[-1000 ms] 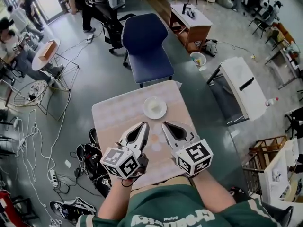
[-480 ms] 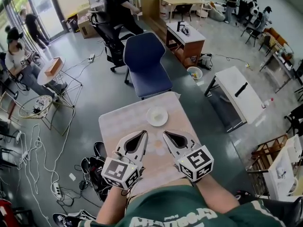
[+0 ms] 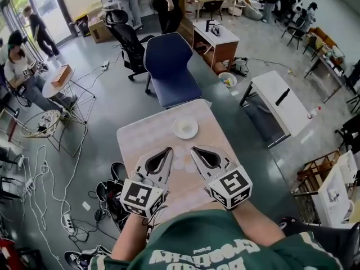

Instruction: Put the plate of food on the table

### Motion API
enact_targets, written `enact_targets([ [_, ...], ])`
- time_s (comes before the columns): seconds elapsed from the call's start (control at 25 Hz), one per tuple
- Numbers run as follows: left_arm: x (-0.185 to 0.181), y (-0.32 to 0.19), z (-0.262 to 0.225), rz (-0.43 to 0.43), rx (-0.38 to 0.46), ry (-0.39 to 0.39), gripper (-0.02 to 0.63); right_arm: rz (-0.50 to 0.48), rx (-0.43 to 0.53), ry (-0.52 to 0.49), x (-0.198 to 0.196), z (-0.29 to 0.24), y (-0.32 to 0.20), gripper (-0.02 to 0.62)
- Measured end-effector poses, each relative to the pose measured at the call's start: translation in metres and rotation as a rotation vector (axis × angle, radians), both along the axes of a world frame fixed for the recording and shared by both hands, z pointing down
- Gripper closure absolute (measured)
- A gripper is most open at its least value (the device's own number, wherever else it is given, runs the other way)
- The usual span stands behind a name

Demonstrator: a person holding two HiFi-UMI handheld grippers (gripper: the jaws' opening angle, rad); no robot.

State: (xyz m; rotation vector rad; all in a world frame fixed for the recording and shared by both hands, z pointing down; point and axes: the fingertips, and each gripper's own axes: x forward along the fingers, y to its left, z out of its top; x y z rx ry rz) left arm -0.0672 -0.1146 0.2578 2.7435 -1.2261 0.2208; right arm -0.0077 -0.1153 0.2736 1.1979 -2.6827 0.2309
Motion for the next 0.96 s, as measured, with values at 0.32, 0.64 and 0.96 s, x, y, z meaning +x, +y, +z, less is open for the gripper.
enact_targets([
  [0.32, 0.003, 0.006, 0.0, 0.025, 0.008, -0.014, 0.598, 0.022, -0.002, 0.007, -0.001, 0.004, 0.005, 0.581],
  [0.64, 0.007, 0.004, 0.005, 0.032, 0.004, -0.027, 0.598, 0.026, -0.008, 0.003, 0.0, 0.007, 0.003, 0.581],
  [0.96, 0.016, 0.001, 0.002, 0.031, 0.008, -0.03, 0.598, 0.022, -0.014, -0.002, 0.006, 0.009, 0.001, 0.581],
])
